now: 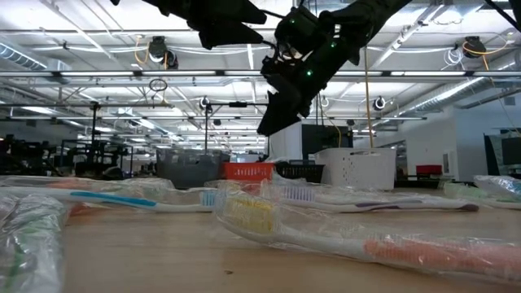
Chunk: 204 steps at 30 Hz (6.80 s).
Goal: Pick & Place Toothbrushes
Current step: Put the blue toothbrush into the gray bin
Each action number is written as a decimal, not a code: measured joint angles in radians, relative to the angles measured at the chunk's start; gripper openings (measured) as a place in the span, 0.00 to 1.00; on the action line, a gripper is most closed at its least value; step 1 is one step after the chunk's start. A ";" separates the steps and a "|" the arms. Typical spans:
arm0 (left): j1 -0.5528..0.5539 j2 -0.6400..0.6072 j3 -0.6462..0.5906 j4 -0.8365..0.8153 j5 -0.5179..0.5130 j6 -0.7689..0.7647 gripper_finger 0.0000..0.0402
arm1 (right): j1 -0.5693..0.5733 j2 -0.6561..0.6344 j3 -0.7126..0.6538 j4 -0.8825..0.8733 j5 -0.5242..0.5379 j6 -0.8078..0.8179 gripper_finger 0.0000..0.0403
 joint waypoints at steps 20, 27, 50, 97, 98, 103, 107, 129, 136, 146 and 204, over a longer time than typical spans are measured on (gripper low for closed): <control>-0.001 0.000 0.000 -0.006 0.005 0.000 0.68 | 0.189 0.000 -0.094 -0.107 0.004 -0.159 0.51; 0.000 0.000 0.000 -0.006 0.005 0.001 0.68 | 0.230 0.000 -0.231 0.127 0.037 -0.236 0.51; 0.000 0.000 0.000 -0.007 0.000 0.000 0.68 | 0.240 0.037 -0.288 0.263 0.031 -0.301 0.51; 0.000 0.000 0.000 -0.020 0.000 -0.003 0.68 | 0.248 -0.073 -0.288 0.348 0.114 -0.166 0.03; 0.000 0.000 0.000 -0.020 0.000 -0.003 0.68 | 0.248 -0.091 -0.288 0.338 0.118 -0.162 0.03; 0.000 0.000 0.000 -0.019 0.000 0.000 0.68 | 0.248 -0.178 -0.288 0.311 0.146 -0.146 0.03; 0.000 0.000 0.000 -0.019 0.000 0.000 0.68 | 0.248 -0.232 -0.288 0.302 0.152 -0.122 0.03; 0.000 0.000 0.000 -0.018 -0.002 -0.001 0.68 | 0.255 -0.369 -0.288 0.441 0.214 -0.071 0.03; 0.000 0.000 0.000 -0.007 -0.002 -0.001 0.68 | 0.281 -0.399 -0.288 0.519 0.212 -0.072 0.03; 0.000 0.000 0.000 0.121 -0.003 0.003 0.68 | 0.365 -0.399 -0.288 0.719 0.210 -0.153 0.03; 0.008 0.218 0.000 0.689 0.120 0.098 0.08 | 0.387 -0.354 -0.287 0.924 0.125 -0.203 0.03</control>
